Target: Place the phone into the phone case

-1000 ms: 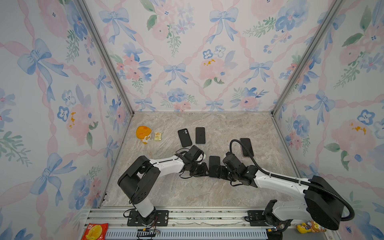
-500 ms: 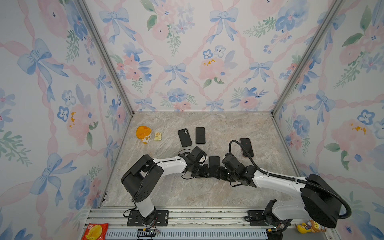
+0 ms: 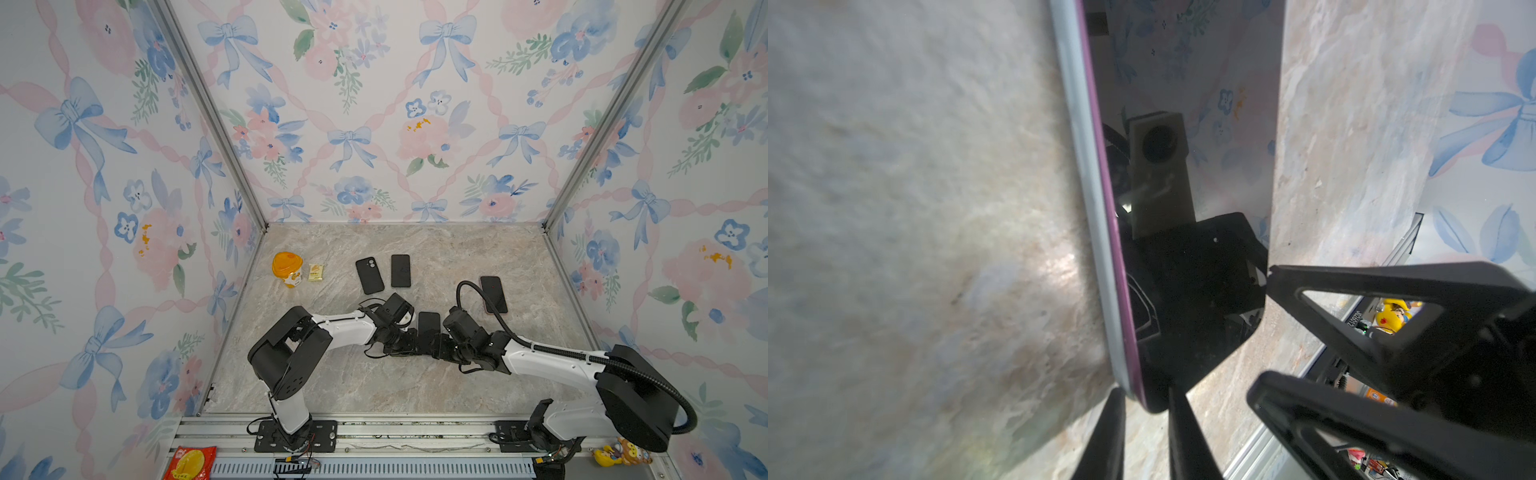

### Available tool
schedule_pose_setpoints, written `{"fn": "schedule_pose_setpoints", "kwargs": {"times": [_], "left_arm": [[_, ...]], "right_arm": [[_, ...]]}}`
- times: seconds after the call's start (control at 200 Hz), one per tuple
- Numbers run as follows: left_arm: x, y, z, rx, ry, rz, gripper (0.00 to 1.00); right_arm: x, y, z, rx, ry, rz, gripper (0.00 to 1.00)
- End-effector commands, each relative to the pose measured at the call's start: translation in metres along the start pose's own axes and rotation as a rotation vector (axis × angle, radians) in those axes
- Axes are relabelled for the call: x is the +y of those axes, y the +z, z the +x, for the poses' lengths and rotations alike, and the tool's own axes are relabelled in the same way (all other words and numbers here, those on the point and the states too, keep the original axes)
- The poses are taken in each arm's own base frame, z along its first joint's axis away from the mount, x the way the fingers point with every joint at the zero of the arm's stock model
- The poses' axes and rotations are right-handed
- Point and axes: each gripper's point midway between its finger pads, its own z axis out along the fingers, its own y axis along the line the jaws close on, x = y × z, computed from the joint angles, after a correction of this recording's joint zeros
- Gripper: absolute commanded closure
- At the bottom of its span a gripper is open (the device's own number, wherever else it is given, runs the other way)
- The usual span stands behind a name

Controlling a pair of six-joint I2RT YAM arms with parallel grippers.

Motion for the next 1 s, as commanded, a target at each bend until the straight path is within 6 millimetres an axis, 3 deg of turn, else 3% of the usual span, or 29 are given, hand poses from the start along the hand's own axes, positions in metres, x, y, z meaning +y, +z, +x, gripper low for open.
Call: {"fn": "schedule_pose_setpoints", "kwargs": {"times": [0.0,0.99], "left_arm": [[0.011,0.009,0.003,0.018,0.005,-0.042,0.83],[0.032,0.020,0.009,0.038,-0.010,-0.103,0.94]], "right_arm": [[-0.009,0.006,0.006,0.017,0.008,0.016,0.41],[-0.003,0.025,0.017,0.061,0.001,-0.014,0.45]]}}
